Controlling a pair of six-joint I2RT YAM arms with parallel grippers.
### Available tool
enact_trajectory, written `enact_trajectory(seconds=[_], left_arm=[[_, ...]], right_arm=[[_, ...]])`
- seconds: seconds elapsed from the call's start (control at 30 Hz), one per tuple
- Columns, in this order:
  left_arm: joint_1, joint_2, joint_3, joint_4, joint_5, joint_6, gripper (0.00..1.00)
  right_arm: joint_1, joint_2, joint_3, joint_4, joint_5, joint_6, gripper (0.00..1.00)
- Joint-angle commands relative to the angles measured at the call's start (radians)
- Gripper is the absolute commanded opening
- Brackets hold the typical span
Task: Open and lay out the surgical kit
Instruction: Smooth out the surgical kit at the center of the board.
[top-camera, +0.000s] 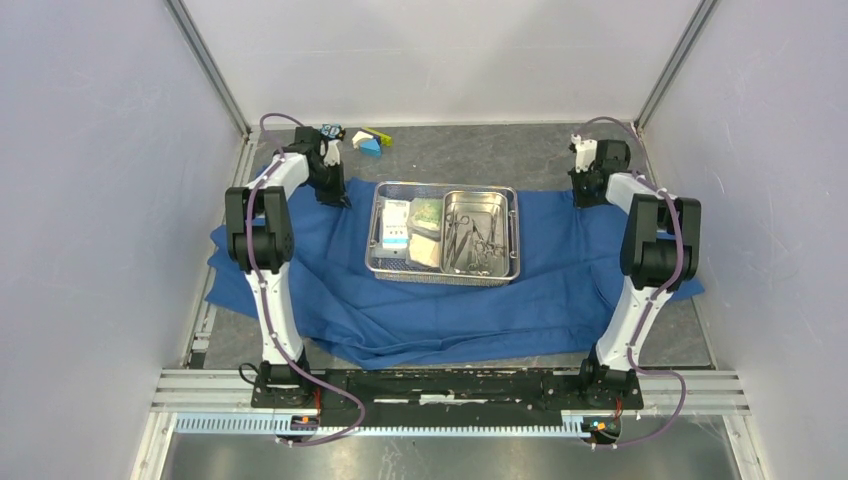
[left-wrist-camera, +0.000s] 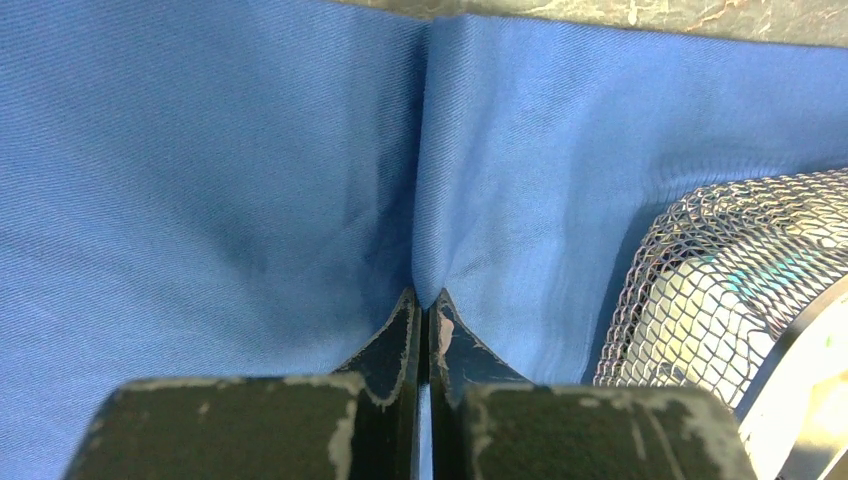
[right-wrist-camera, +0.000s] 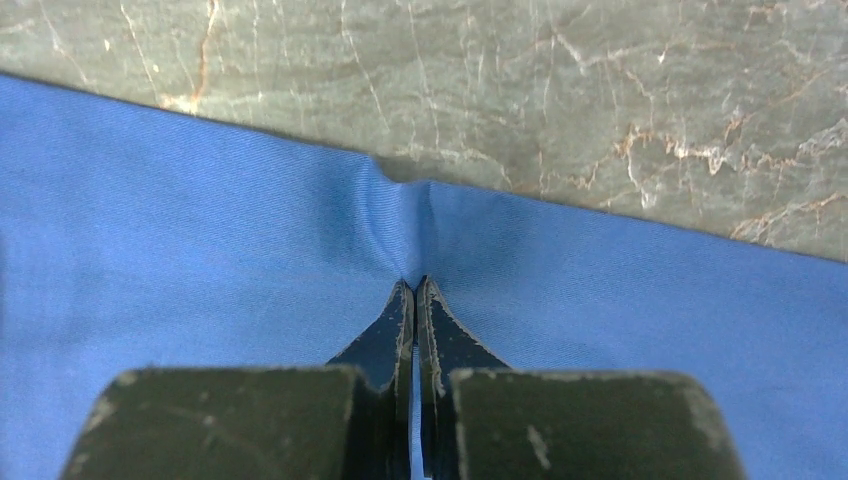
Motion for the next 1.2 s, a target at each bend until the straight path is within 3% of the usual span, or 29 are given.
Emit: enact_trajectory(seconds=[0.0,0.23,0.63,0.93,1.17], left_arm=[[0.051,0.039,0.049,0.099,-0.082,-0.026,0.02],[0.057,0.099,0.144,0.069,-0.076,-0.037,0.02],[0.057,0.303,0.48,-0.069,-0.086,-0.05,0.02],[0.067,0.326,0.494,-0.063,-0.122,-0.057,0.02],[0.068,0.392,0.604,-0.09,-0.127,-0.047,0.02]], right_arm=[[0.002,0.047,0.095,0.076,0.087,0.022,0.0],[0.03,0.128,0.257,0.046,0.108,0.041,0.0],[0.033,0.26,0.474,0.024,0.101,0.075,0.0],[0.05,0.368,0.625,0.011,0.082,0.077,0.0],[0.057,0.397,0.662,0.017,0.094,0.079,0.0]])
